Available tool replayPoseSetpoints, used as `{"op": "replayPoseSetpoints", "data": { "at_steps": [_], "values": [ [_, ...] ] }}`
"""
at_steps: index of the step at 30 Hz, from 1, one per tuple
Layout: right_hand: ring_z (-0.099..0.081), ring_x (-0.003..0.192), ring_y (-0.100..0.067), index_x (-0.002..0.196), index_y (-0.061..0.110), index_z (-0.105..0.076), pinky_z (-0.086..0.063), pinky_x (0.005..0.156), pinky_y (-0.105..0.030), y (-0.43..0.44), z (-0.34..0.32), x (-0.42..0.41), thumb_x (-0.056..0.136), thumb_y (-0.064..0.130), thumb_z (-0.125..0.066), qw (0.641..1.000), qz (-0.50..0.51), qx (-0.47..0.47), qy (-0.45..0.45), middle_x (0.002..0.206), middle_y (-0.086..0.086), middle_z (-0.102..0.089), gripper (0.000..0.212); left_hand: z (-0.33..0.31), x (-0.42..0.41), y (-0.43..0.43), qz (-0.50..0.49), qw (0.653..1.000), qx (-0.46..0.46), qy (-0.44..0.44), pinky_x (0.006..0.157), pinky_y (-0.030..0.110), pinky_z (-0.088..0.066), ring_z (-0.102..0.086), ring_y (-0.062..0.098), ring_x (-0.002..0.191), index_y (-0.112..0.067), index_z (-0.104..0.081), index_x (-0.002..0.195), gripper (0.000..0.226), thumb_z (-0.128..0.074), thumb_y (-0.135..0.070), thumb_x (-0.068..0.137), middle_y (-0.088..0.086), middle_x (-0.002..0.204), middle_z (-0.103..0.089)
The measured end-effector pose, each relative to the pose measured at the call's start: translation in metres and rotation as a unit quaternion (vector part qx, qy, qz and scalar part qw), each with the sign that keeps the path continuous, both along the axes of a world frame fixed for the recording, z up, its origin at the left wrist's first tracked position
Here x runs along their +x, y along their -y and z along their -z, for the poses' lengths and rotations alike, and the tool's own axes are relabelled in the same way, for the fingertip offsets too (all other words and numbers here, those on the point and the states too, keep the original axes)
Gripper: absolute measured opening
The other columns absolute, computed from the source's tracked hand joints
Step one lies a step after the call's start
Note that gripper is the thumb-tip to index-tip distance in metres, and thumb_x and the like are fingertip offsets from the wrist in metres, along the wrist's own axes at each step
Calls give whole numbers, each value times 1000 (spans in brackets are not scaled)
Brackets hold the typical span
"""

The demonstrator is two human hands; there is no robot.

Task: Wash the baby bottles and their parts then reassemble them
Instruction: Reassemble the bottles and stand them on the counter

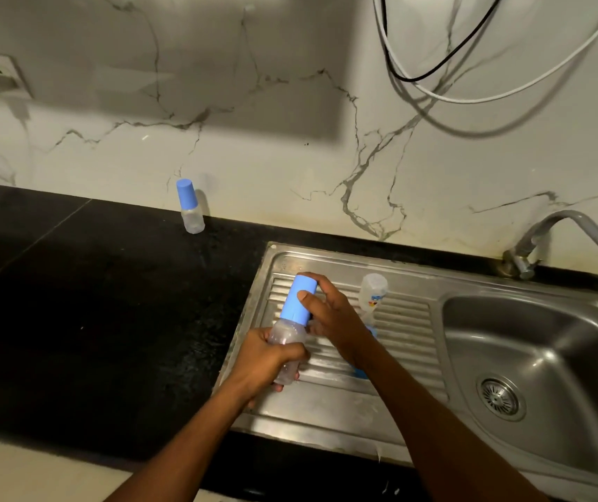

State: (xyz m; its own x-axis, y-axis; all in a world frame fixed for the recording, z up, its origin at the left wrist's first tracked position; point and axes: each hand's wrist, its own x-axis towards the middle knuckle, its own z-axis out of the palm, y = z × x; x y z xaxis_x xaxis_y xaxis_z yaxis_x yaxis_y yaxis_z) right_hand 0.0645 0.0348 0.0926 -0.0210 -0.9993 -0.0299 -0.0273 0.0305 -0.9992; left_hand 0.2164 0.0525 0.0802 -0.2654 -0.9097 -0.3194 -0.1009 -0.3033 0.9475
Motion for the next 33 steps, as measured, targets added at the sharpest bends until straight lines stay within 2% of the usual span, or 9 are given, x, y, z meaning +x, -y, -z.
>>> {"op": "replayPoseSetpoints", "data": {
  "at_steps": [5, 9, 12, 14, 17, 21, 28, 31, 33],
  "values": [
    [-72, 97, -17, 146, 41, -22, -60, 85, -37, 9, 14, 32, 98, 25, -63, 999, -13, 10, -40, 116, -4, -69, 65, 6, 18, 24, -51, 996, -62, -33, 53, 26, -50, -62, 21, 60, -3, -75, 84, 14, -81, -3, 71, 10, 67, -69],
    [-71, 89, -5, 117, 22, -60, -54, 75, -23, 24, 31, 72, 89, 22, -76, 1000, 15, 13, -12, 101, 3, -74, 32, 9, 48, 58, -71, 985, -155, -5, 69, 39, -59, -72, 28, 78, -11, -73, 96, 30, -81, -23, 69, 10, 85, -75],
    [-73, 89, -12, 113, 16, -67, -57, 75, -30, 55, 35, 93, 82, 28, -80, 1000, 15, 7, -22, 96, -1, -76, 35, 20, 70, 92, -76, 975, -205, 31, 57, 37, -54, -68, 28, 66, -9, -69, 83, 20, -81, -16, 68, 12, 76, -70],
    [-73, 92, -19, 113, 17, -68, -59, 83, -42, 85, 36, 104, 77, 37, -77, 999, 6, 1, -50, 99, -3, -76, 42, 33, 82, 121, -64, 975, -205, 59, 59, 38, -55, -69, 28, 75, -12, -68, 94, 37, -86, -17, 62, 13, 86, -69],
    [-73, 92, -13, 119, 21, -63, -60, 84, -35, 139, 36, 113, 83, 25, -78, 993, 13, -12, -116, 103, 3, -74, 40, 47, 96, 163, -88, 973, -181, 112, 86, 45, -59, -64, 23, 110, -28, -51, 132, 91, -94, -36, 52, -1, 119, -64],
    [-68, 86, -5, 114, 26, -61, -50, 73, -11, 219, 38, 114, 87, 16, -74, 981, 51, -42, -182, 95, 10, -70, 32, 39, 95, 221, -72, 970, -218, 76, 89, 49, -58, -67, 22, 108, -26, -63, 122, 62, -84, -15, 65, 6, 118, -67],
    [-67, 97, -15, 122, 28, -59, -55, 88, -35, 314, 58, 123, 87, 19, -70, 978, 66, -41, -194, 108, 4, -69, 37, 49, 95, 298, -55, 987, -150, -7, 95, 28, -55, -67, 12, 112, -18, -57, 136, 63, -64, 13, 81, -2, 120, -71],
    [-65, 88, -14, 112, 23, -59, -50, 74, -10, 334, 72, 129, 92, 9, -64, 979, 62, -38, -193, 96, 4, -66, 25, 66, 99, 325, -56, 989, -138, -5, 97, 33, -55, -68, 16, 111, -19, -58, 135, 66, -59, 17, 80, 1, 119, -72],
    [-66, 88, -23, 105, 12, -61, -45, 66, -6, 342, 83, 132, 94, 6, -59, 978, 81, -49, -185, 90, -3, -67, 13, 72, 100, 336, -55, 988, -142, -2, 98, 33, -54, -68, 14, 111, -24, -60, 129, 65, -57, 19, 80, 0, 119, -72]
  ]
}}
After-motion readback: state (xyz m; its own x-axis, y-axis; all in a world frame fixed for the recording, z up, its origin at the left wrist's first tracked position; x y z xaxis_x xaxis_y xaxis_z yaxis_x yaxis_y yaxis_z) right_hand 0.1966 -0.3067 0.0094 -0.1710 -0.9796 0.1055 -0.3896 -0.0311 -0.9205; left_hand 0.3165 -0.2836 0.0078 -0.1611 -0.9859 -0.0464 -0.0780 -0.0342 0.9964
